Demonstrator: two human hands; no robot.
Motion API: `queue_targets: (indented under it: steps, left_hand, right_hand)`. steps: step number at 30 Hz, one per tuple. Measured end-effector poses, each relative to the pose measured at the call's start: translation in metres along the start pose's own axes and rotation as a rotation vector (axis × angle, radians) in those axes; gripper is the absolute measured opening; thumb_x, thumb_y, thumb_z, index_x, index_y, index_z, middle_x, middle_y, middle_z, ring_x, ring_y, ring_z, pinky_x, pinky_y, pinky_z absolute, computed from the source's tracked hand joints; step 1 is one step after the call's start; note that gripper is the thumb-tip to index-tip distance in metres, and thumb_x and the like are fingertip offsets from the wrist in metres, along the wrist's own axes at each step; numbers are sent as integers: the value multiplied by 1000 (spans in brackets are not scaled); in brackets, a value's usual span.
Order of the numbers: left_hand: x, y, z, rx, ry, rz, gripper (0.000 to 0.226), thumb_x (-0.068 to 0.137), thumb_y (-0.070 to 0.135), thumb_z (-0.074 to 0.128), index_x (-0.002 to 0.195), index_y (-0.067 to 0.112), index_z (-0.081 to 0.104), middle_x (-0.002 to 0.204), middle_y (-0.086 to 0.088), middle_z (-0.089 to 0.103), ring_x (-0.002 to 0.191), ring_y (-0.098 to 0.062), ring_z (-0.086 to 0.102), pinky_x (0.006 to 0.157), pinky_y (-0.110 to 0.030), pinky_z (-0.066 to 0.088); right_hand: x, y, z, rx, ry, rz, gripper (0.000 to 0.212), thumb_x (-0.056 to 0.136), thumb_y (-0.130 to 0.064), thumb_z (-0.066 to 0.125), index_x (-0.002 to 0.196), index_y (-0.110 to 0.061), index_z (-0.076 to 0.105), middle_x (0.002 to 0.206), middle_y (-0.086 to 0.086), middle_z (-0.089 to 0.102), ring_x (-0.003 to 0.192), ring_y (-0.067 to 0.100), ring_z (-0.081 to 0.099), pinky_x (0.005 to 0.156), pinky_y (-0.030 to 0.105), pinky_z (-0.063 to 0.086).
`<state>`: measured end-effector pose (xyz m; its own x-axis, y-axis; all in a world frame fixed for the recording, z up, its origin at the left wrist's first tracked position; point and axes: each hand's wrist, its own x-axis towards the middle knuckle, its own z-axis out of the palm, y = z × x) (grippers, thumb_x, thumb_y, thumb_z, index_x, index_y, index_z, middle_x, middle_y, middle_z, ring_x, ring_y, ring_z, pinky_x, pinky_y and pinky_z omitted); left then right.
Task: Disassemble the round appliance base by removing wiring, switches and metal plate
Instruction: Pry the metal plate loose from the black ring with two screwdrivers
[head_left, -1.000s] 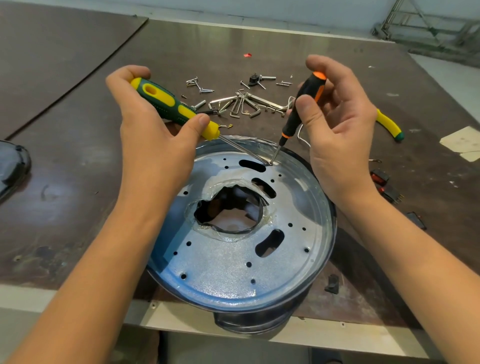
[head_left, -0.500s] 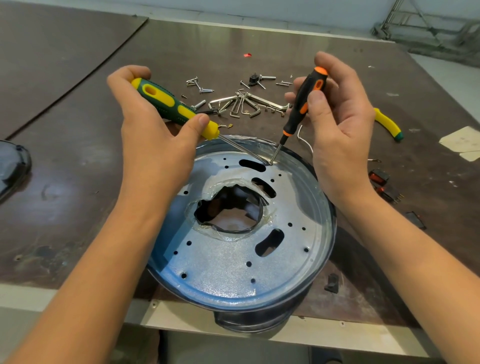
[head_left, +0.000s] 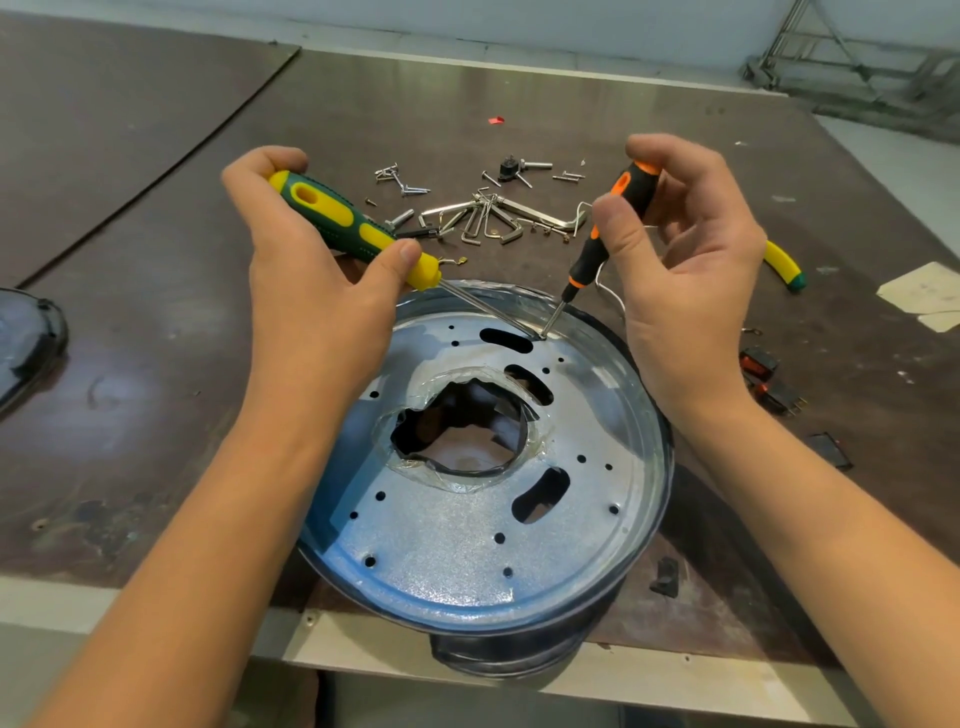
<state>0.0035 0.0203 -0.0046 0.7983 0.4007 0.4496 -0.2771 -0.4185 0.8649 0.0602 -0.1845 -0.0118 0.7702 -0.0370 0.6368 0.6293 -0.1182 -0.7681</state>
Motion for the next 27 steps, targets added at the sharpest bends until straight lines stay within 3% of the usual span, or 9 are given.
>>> queue_targets:
  steps: [2, 5, 8, 10, 15, 20, 25, 27]
  left_hand:
    - [0, -2, 0, 25, 13, 11, 62, 85, 12, 77, 121, 25, 28, 93, 13, 47, 80, -2, 63, 82, -28, 58]
    - [0, -3, 1, 33, 24, 11, 62, 85, 13, 77, 120, 26, 28, 90, 14, 47, 75, -2, 61, 77, -19, 55]
    - [0, -3, 1, 27, 24, 9, 61, 85, 12, 77, 120, 25, 28, 89, 15, 48, 74, -2, 62, 77, -23, 56]
    - [0, -2, 1, 28, 20, 6, 61, 85, 11, 77, 121, 25, 29, 89, 15, 48, 74, -2, 62, 79, -28, 58]
    - [0, -1, 1, 36, 17, 10, 62, 85, 13, 77, 121, 25, 28, 91, 14, 47, 80, -10, 64, 82, -33, 58]
    - [0, 0, 0, 30, 10, 8, 62, 85, 13, 77, 121, 25, 28, 92, 11, 47, 84, -15, 65, 82, -37, 59]
    - [0, -1, 0, 38, 13, 9, 62, 85, 13, 77, 122, 25, 28, 94, 11, 48, 82, -7, 64, 82, -31, 58]
    - [0, -1, 1, 40, 15, 10, 62, 85, 13, 77, 121, 25, 28, 93, 11, 49, 80, -5, 63, 81, -29, 58]
  right_hand:
    - [-1, 2, -1, -4, -19, -18, 27, 100, 3, 59, 127, 0, 59, 105, 11, 63, 97, 26, 65, 90, 45, 57]
    - [-3, 2, -2, 63, -27, 13, 33, 103, 7, 43, 133, -2, 54, 116, 18, 65, 107, 41, 68, 96, 54, 57]
    - [-2, 1, -2, 55, 6, 34, 26, 105, -3, 50, 129, -1, 57, 116, 18, 62, 106, 30, 63, 95, 55, 54]
    - [0, 1, -2, -8, 36, -6, 24, 102, -6, 59, 125, 1, 61, 112, 16, 61, 98, 19, 59, 89, 42, 53]
    - [-3, 1, -1, 76, 0, 12, 33, 105, 7, 38, 135, 3, 52, 117, 20, 64, 106, 39, 68, 96, 48, 57]
    - [-1, -1, -1, -7, 34, 7, 24, 102, -4, 59, 126, 0, 60, 113, 20, 61, 99, 17, 60, 89, 41, 54]
    - [-2, 2, -2, 75, 5, 35, 31, 104, 1, 43, 134, -1, 53, 117, 20, 64, 111, 43, 64, 99, 59, 52]
    - [-1, 1, -1, 87, 13, 55, 27, 105, -3, 47, 130, 0, 55, 113, 19, 62, 106, 35, 63, 97, 57, 53]
